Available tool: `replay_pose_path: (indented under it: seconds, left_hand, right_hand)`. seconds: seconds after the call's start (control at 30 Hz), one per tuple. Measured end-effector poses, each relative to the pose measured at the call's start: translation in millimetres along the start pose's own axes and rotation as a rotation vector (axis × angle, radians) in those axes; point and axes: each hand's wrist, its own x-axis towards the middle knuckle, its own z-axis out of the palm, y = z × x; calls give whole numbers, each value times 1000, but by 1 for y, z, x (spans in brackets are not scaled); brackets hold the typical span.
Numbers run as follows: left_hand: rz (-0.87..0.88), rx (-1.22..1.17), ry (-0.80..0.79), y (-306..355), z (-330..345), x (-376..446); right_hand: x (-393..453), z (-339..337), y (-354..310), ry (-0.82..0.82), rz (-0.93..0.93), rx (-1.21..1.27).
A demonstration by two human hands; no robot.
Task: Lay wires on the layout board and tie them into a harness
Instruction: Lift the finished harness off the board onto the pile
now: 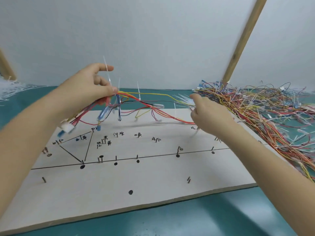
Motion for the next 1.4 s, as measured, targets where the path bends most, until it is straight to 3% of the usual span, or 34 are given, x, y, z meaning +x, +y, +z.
replay_pose_path:
  seconds: [0.07,0.17,0.27,0.4,0.5,0.6,0.67,0.73,0.8,0.9,1.0,1.07,1.23,1.3,1.4]
  left_hand:
    - [-64,-5,-48,1,3,5]
    - [-167,-203,-128,11,9,11]
    - [-211,-459,-274,24,14,17]
    - [-185,-383,-316,21,8,26]
    - [-235,-431,-169,-8,-13,38]
    - [-360,-224,-12,-48,-10,39]
    - [-335,12,-182,-59,21,31]
    - [-194,75,-395,-49,67,25]
    - [-84,-57,-446,-27,113,27]
    - [-83,-494,-444,-1,158,31]
    - [-111,-571,-468,-3,169,27]
    - [-154,-533,-392,-16,162,25]
    - [-238,-733,33,-37,98,36]
    - [-197,-718,76,-33,60,42]
    - [-134,-616,-44,-15,2,43]
  right_hand:
    - [6,-7,-8,-118,-60,-48]
    - [5,-14,-43,-15,-453,370]
    - [15,-16,-76,9,-558,577]
    - [42,-25,-90,6,-593,250]
    - [58,-41,-90,49,-576,245]
    - [75,-74,-88,79,-485,554]
    - [85,-96,-93,54,-455,735]
    - [90,-111,-105,48,-468,834]
    - [89,-119,-119,38,-489,904]
    - [87,-117,-127,22,-495,946]
    - [91,-105,-113,52,-442,927]
    - [97,-101,-98,115,-390,936]
    - [111,-97,-58,164,-212,1226]
    - [114,-92,-46,179,-164,1336]
    - [116,-76,-31,155,-91,1463]
